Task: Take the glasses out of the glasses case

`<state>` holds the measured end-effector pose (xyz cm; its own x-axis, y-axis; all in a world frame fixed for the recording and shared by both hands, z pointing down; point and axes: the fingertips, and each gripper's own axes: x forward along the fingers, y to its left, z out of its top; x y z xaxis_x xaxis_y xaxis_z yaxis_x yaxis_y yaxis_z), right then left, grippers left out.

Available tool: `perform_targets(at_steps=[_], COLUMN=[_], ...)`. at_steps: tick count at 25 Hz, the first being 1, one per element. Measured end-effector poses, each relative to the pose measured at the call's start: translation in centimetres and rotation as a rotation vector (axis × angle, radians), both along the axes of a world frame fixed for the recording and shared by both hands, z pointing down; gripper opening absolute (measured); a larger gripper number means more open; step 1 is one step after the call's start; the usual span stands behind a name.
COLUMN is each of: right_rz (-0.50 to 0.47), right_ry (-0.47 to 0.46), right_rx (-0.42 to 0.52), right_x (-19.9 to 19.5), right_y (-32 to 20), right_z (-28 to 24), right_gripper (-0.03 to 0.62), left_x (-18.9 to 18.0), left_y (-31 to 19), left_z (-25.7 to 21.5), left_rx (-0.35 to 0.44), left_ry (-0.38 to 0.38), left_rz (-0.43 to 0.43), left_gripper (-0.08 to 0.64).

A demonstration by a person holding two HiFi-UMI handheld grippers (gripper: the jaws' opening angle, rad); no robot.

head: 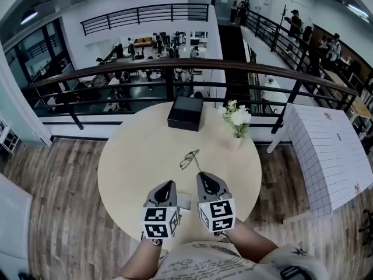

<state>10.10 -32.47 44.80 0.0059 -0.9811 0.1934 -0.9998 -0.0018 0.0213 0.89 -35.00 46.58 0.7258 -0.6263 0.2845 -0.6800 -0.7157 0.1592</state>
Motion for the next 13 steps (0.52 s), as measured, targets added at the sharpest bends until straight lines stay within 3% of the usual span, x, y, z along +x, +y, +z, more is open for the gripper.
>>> perform_targets(at_steps=[13], right_rz=[-0.017], right_ry=[0.021], right_rx=[-0.017], right_x=[-0.55], right_y=[-0.2], right_z=[0.77], right_gripper=[0.024], left_x=[-0.19], left_y=[-0.08], left_z=[0.66], left_rx=[-0.014], left_ry=[-0.01], left_rz=[0.003], left_gripper=[0.012])
